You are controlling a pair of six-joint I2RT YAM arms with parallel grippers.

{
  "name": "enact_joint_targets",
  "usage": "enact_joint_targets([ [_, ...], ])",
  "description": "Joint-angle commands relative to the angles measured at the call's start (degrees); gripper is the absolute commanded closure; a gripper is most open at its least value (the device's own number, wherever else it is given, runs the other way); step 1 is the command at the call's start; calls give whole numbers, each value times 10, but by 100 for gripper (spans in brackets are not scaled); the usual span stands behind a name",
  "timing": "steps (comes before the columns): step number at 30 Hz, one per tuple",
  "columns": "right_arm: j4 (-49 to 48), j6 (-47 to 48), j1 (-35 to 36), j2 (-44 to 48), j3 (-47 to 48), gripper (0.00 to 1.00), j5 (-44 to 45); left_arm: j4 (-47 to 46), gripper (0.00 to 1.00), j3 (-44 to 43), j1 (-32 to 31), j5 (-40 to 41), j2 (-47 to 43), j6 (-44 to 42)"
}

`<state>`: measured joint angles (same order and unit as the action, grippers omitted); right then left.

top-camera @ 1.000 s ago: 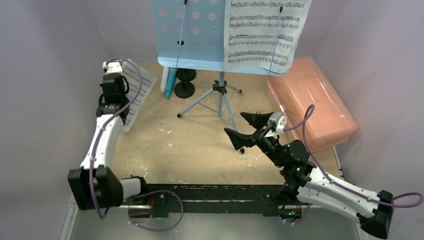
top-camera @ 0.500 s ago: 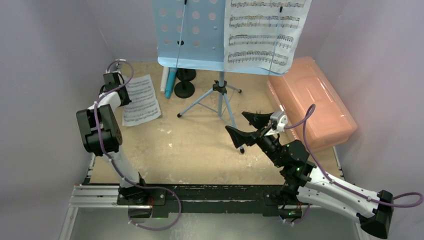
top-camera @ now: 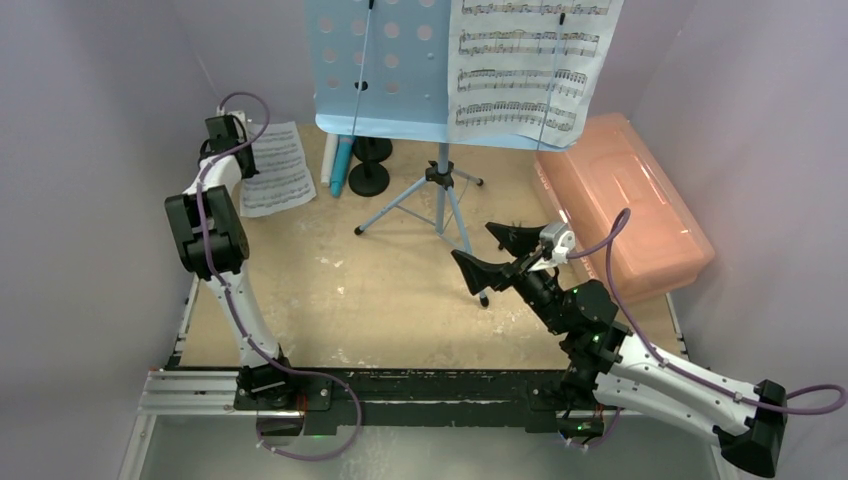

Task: Pack up the instrument practice props

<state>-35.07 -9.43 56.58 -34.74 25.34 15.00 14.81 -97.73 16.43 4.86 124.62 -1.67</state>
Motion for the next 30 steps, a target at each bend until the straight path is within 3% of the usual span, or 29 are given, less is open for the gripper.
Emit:
enact_joint_targets([
  [1, -28, 17, -1, -7, 0, 2, 8, 18, 100, -30, 0, -30, 32, -54],
  [9, -35, 24, -1, -20, 0, 2, 5, 33, 100, -64, 1, -63, 65, -87],
  [14, -36, 27, -1, -32, 3, 2, 3, 25, 100, -59, 1, -5, 64, -88],
  [19, -37, 27, -1, -34, 3, 2, 0, 15, 83, -52, 2, 53, 57, -83],
  [30, -35, 27, -1, -30, 3, 2, -2, 12, 76, -74, 2, 94, 49, -70],
])
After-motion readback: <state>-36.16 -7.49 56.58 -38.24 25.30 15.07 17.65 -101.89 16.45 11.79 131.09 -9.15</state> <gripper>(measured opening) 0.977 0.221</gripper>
